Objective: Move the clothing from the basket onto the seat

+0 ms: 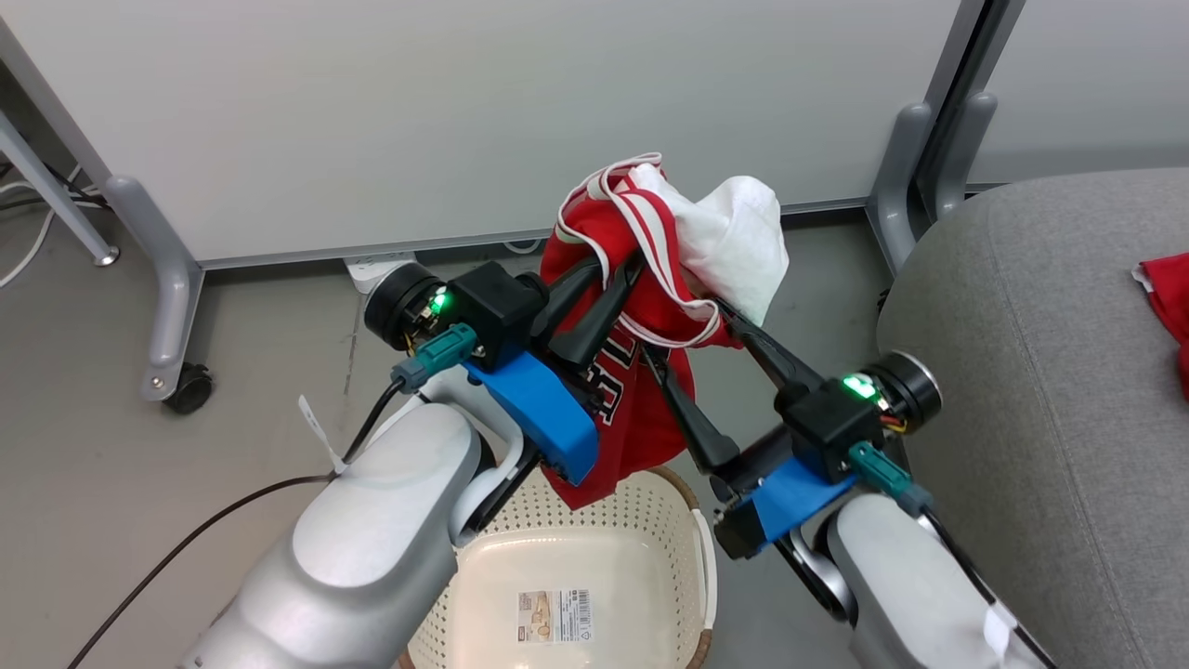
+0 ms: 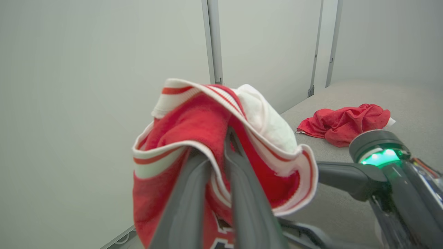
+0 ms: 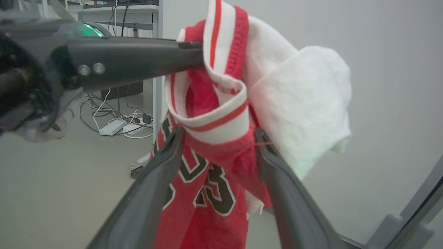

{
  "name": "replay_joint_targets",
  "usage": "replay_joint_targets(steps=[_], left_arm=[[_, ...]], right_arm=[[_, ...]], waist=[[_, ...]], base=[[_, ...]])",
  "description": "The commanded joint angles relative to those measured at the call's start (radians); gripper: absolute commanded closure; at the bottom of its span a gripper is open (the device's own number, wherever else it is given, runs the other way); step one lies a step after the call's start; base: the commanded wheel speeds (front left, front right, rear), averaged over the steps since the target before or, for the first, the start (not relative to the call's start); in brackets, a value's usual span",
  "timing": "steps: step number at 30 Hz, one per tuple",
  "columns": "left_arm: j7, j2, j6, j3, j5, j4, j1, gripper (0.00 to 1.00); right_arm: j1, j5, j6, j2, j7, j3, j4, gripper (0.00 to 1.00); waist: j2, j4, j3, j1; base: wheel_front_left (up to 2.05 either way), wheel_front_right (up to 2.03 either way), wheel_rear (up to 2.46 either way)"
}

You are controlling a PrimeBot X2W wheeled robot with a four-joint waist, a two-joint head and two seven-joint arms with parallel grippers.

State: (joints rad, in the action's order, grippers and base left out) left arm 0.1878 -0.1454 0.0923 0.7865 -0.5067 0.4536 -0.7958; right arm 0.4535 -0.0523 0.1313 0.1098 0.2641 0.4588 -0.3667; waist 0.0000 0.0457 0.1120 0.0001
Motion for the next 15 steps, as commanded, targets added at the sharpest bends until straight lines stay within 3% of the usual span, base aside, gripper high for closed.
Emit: replay_joint_targets(steps=[1, 15], left_arm=[[0.008, 0.003, 0.003, 0.006, 0.003, -0.003, -0.014, 1.00], [0.021, 0.021, 0.008, 0.027, -0.006, 0.012, -0.031, 1.00]], right_arm=[[0.046, 0.006, -0.001, -0.008, 0.000, 0.014, -0.035, 0.00], [0.179, 0.005, -0.001, -0.046, 0.000, 0.053, -0.205, 0.00]], waist=[[0.0000, 0.005, 0.006, -0.0001], [0.0000, 0.016, 0.030, -0.0001]], base=[[0.00, 0.00, 0.00], [0.00, 0.00, 0.00]])
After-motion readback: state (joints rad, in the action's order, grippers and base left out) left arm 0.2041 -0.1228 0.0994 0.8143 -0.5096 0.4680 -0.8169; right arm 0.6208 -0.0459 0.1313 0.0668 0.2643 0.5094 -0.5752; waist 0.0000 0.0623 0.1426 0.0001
